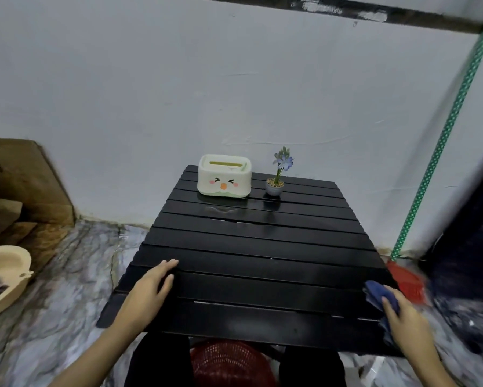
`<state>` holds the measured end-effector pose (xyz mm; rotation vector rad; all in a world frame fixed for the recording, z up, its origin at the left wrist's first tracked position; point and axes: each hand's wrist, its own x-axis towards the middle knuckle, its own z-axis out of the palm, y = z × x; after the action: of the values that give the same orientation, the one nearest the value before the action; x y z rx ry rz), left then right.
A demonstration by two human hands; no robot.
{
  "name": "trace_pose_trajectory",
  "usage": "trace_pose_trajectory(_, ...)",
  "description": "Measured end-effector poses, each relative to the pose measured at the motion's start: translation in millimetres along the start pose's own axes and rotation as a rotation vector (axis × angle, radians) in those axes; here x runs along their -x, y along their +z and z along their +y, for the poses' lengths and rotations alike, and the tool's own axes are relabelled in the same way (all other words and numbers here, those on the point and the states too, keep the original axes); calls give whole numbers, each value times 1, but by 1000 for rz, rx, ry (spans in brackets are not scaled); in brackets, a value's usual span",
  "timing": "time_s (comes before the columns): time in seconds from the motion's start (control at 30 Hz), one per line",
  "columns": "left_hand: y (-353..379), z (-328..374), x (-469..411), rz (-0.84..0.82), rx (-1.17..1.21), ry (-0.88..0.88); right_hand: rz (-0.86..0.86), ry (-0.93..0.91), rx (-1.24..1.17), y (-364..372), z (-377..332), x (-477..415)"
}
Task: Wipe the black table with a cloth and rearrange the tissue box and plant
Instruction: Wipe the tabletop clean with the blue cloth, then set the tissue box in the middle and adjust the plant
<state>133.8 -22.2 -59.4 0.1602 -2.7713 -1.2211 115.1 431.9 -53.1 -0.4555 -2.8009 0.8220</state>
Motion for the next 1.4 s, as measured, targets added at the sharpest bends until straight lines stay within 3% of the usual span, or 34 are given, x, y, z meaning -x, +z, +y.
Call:
trace_pose_trajectory(0.13, -1, 2, -13, -7, 4, -4, -82, 23, 92, 1, -4, -5)
trace_pose_trajectory(0.27, -3, 6, -38, 20, 12, 20, -290, 2, 662, -16, -35, -21)
trace_pose_trajectory(0.3, -5, 8, -47, 28, 14, 19, -332, -20, 671, -18, -49, -27)
trace_pose_trajectory(0.63, -16, 22, -172, 77, -44, 60, -439, -414, 160, 69, -210, -120)
trace_pose_trajectory(1.03, 7, 6, -294, 37, -205, 74, -376, -381, -140, 188, -278, -217)
trace_pose_trajectory(1.23, 25, 17, -291, 101, -24, 164, -241, -408, -346, 207, -285, -205)
trace_pose_trajectory(1.4, 34, 21, -261, 110, -92, 210, -225, -396, -415, 186, -279, -188)
